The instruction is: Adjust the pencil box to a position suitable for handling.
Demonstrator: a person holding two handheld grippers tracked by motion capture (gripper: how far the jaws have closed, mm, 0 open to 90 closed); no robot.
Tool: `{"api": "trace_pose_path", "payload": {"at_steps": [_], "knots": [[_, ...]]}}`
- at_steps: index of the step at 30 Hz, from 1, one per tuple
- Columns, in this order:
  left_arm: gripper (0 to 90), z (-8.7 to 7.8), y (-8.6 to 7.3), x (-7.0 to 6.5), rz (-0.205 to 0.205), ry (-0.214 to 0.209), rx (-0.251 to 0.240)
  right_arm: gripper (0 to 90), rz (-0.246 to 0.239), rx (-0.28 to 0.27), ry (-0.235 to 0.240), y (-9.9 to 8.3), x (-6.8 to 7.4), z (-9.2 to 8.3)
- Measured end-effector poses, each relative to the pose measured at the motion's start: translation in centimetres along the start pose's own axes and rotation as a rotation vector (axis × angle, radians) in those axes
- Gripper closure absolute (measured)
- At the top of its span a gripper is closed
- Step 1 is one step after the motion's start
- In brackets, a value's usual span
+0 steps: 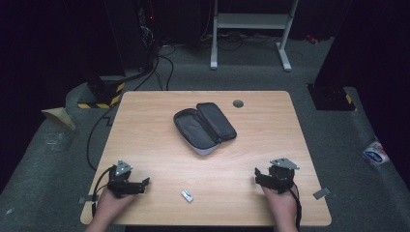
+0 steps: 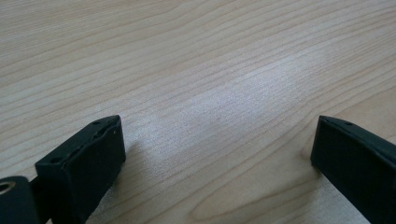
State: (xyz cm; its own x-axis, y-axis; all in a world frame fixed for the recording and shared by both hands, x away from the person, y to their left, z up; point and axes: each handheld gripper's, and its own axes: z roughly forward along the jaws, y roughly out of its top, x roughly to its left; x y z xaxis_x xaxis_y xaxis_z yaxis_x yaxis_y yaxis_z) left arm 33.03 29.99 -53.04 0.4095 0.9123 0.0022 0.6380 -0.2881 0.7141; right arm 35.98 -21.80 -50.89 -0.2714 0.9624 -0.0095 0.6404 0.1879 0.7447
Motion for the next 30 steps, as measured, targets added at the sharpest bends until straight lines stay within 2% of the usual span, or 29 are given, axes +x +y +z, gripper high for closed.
{"api": "trace_pose_path", "payload": {"at_steps": [9, 15, 21, 25, 30], "knots": [[3.8, 0.0, 0.0, 0.0, 0.005, 0.003, -0.001, 18.0, -0.041, -0.020, 0.040, 0.5, 1.6, 0.4], [4.0, -0.1, -0.1, -0.1, -0.002, 0.004, -0.004, 22.5, -0.040, -0.035, 0.084, 1.4, 2.9, 0.5], [4.0, -0.1, -0.1, 0.0, 0.004, 0.006, -0.003, 23.5, -0.036, -0.043, 0.102, 2.1, 4.1, 0.9], [4.0, -0.1, -0.1, 0.0, 0.002, 0.006, -0.003, 25.2, -0.050, -0.056, 0.123, 3.0, 5.5, 1.2], [4.0, -0.1, -0.1, -0.1, 0.002, 0.005, -0.003, 26.4, -0.059, -0.061, 0.143, 3.9, 6.6, 1.5]]}}
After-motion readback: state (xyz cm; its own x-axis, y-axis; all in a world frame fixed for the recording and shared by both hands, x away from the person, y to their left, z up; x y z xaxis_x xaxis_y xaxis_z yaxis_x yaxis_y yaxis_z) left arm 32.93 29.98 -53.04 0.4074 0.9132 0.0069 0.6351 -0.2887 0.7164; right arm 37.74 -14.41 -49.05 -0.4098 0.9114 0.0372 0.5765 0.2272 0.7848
